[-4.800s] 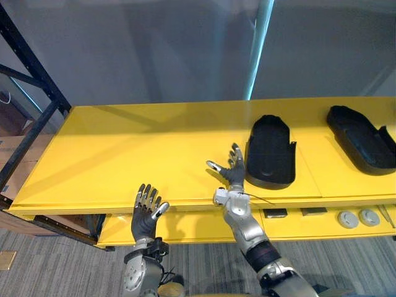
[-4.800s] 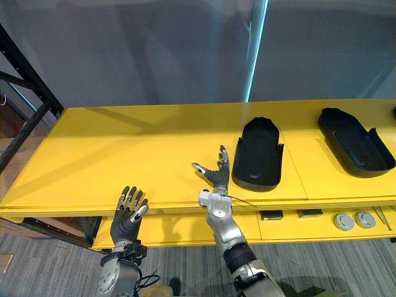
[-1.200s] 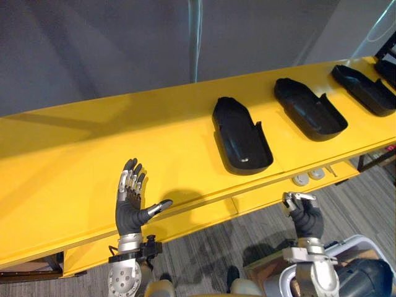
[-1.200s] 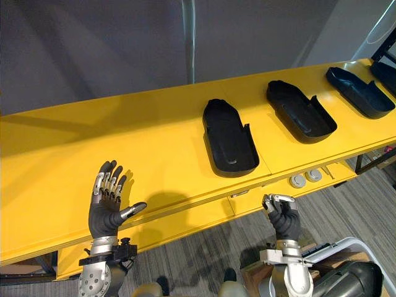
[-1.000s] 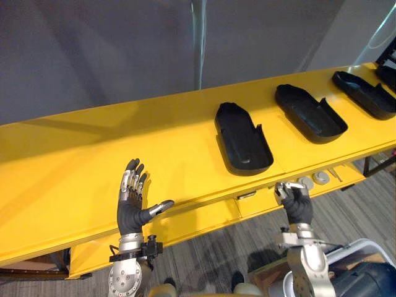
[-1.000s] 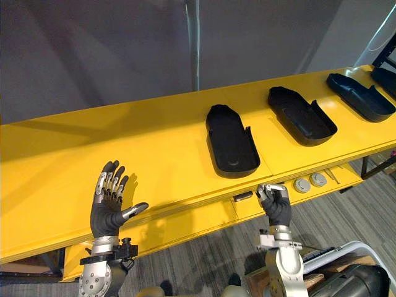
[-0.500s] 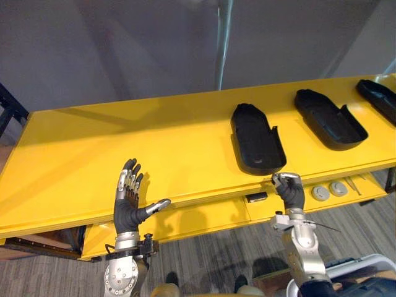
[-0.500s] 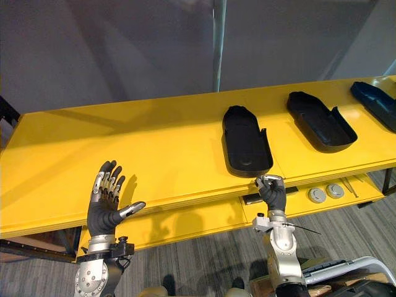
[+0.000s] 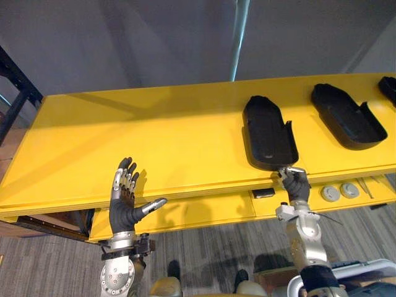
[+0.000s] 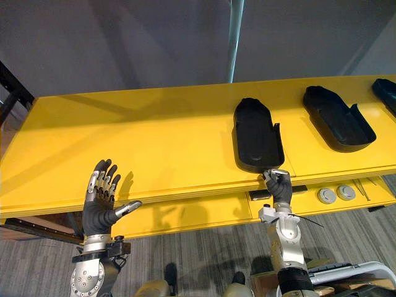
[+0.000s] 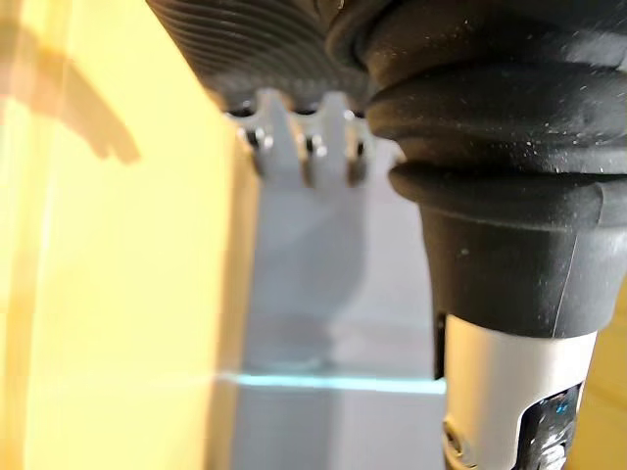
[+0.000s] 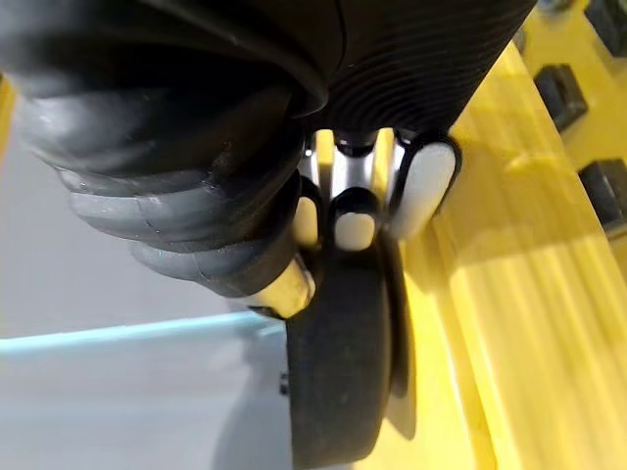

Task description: Walk over and take plastic housings, then place them on the shelf

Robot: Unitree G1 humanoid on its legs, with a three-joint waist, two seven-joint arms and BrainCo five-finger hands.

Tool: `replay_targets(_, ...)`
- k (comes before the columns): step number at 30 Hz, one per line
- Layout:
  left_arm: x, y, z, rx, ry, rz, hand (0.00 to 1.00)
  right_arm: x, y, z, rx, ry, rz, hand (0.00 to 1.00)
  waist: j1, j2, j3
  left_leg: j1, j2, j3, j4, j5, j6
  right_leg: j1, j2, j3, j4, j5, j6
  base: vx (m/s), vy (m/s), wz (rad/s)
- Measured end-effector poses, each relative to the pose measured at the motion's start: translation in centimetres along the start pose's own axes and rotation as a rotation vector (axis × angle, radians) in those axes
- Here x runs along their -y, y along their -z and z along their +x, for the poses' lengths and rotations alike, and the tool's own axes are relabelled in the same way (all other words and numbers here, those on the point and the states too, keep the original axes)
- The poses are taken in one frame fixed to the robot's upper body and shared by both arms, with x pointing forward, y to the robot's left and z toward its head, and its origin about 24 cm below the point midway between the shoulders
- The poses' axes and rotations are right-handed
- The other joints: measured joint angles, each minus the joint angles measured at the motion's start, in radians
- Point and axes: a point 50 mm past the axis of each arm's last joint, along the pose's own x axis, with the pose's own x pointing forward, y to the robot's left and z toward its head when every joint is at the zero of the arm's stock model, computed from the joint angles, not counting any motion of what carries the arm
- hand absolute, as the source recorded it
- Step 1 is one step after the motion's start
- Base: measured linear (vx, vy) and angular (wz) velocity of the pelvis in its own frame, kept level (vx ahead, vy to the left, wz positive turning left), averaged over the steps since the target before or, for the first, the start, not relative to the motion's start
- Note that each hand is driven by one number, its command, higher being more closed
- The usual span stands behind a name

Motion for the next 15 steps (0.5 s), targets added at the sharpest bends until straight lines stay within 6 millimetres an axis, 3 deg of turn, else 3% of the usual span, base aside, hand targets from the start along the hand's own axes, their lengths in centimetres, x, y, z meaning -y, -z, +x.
replay_targets(5,0.1,-0.4,0.4,0.028,0.002,-0.007,0.00,-0.7,-0.9,1.7,0.034,-0.014,0.005,1.00,0.008,0.000,0.023,-0.002,-0.001,-0.002,0.003,0.000,0.000,0.000,-0.001,-0.001,0.003,0.000,0.000,0.00,0.000,0.00)
replay_targets(7,0.3,-1.1,0.7,0.063,0.007,-0.017,0.00,-1.4,-2.3,3.0,0.089,-0.030,0.008,1.00,0.008,0.005,0.054,-0.019,-0.001,-0.012,0.021,-0.001,0.001,-0.009,-0.001,-0.007,0.005,0.000,-0.001,-0.03,0.000,0.10)
replay_targets(15,0.5,-1.6,1.1,0.091,0.003,-0.024,0.00,-2.5,-4.5,4.2,0.172,-0.053,-0.015,1.00,0.027,0.006,0.104,-0.073,0.002,-0.030,0.093,-0.033,0.004,-0.021,-0.002,-0.022,0.014,0.001,-0.002,0.00,-0.001,0.08)
